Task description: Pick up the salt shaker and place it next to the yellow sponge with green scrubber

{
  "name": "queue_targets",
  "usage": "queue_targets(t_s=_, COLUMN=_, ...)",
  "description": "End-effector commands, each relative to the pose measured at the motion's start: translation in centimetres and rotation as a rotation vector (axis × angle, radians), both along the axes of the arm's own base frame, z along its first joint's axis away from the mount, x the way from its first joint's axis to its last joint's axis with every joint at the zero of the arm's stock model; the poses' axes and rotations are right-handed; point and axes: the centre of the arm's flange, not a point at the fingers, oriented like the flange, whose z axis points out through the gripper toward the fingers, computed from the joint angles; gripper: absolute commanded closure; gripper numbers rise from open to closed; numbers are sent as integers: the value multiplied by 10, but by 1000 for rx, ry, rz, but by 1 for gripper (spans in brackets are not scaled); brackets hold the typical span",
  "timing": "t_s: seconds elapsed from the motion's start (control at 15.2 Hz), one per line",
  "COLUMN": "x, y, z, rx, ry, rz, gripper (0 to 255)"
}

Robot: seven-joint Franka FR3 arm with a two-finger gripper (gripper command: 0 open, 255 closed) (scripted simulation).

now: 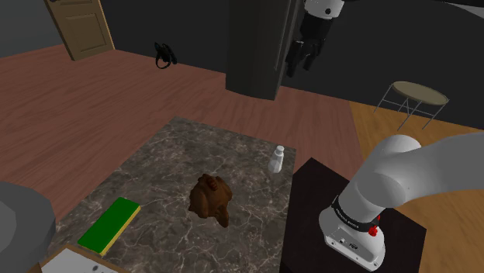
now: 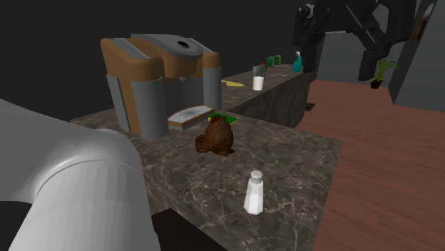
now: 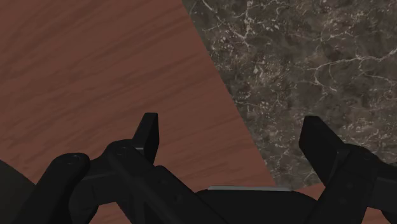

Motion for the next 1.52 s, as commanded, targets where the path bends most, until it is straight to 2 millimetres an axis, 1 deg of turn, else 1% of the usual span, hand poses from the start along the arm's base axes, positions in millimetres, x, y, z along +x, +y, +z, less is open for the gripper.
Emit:
queue_targets(t_s=0.0, x=0, y=0, z=0, rx=0, ry=0, rz=0, gripper=0)
queue_targets(t_s=0.33, x=12, y=19, z=-61, rx=14, ry=85, rz=24, gripper=0)
queue_targets(t_s=0.66, x=18, y=39, z=-123, rx=28, ry=169, rz=48, gripper=0)
queue_targets(t_s=0.92, x=18, y=55, z=-173, rx=39, ry=237, rz=68, gripper=0)
queue_targets(t_s=1.25, x=14, y=76, z=-235, rx=53, ry=321, rz=92, gripper=0)
queue_targets(t_s=1.45, x=11, y=79, z=-253, rx=55, ry=332, rz=95, gripper=0)
